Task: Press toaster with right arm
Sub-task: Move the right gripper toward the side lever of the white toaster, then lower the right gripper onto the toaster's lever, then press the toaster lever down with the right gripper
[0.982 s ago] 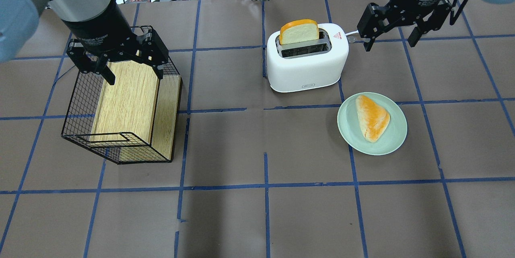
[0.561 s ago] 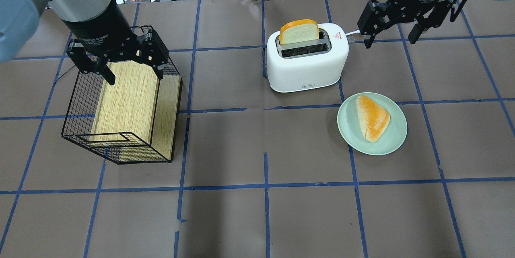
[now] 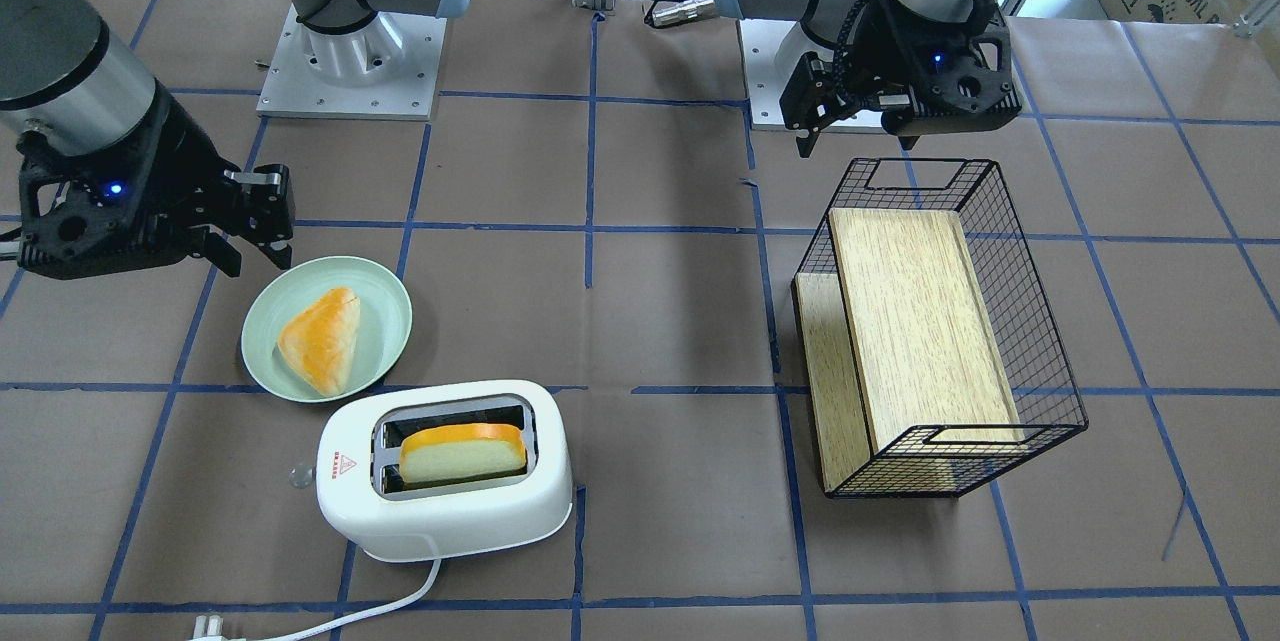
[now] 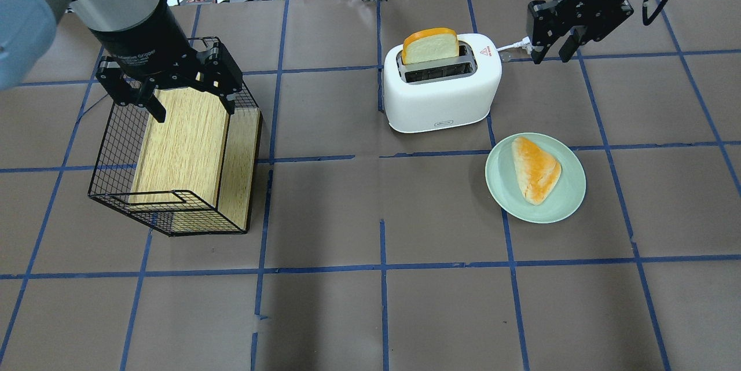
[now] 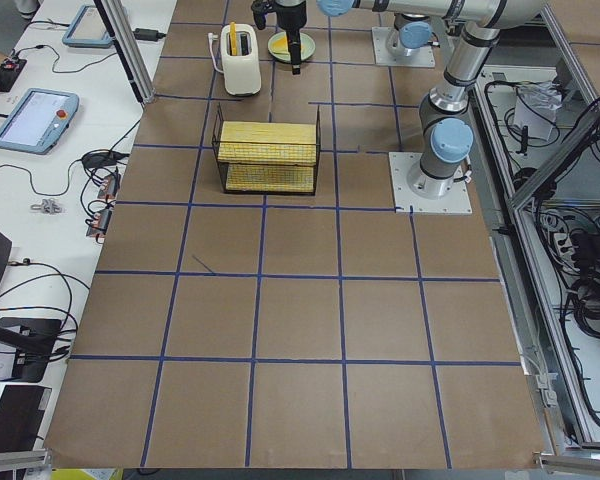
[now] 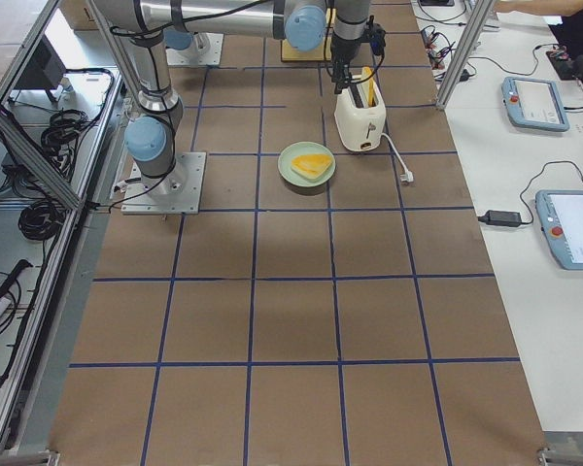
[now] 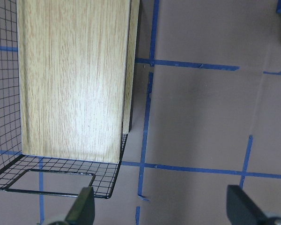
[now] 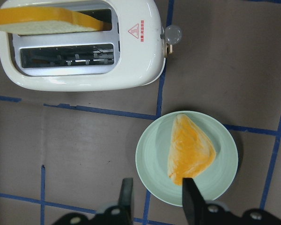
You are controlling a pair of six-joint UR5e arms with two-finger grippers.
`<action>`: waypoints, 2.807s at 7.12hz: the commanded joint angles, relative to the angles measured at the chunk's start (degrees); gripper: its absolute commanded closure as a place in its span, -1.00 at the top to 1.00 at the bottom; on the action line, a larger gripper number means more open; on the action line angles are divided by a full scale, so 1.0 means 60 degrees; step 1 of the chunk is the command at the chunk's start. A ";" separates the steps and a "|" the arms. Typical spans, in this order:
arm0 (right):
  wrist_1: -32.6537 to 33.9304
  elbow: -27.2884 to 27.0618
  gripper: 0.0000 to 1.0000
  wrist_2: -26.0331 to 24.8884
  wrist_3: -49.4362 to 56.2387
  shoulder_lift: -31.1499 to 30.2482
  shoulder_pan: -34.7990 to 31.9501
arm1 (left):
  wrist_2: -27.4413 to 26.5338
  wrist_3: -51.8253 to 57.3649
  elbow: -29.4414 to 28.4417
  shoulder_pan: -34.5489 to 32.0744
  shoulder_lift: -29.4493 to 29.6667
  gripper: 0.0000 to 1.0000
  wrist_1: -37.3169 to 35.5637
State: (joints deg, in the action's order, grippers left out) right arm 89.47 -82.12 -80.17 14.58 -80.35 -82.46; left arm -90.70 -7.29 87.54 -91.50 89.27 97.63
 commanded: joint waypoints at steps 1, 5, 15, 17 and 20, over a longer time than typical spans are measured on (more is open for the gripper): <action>0.0552 0.0020 -0.98 0.1709 0.1024 0.0746 0.1084 | 0.0000 0.0000 -0.0015 0.0000 -0.0010 1.00 0.0003; 0.1713 0.0749 -0.97 0.2549 0.0940 0.2504 0.0956 | 0.0000 0.0000 0.0000 0.0000 0.0005 1.00 0.0003; 0.1567 0.1016 -0.95 0.2870 0.0939 0.3548 0.0926 | 0.0000 0.0000 -0.0015 0.0000 0.0005 1.00 0.0003; 0.1582 0.1031 -0.95 0.2916 0.0925 0.3548 0.0766 | 0.0000 0.0000 -0.0015 0.0000 0.0005 1.00 0.0003; 0.1582 0.1031 -0.95 0.2917 0.0954 0.3723 0.0736 | 0.0000 0.0000 -0.0015 0.0000 -0.0010 1.00 0.0003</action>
State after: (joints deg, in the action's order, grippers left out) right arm 99.02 -75.94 -62.68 20.23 -58.53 -78.03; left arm -90.70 -7.30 87.45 -91.49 89.22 97.65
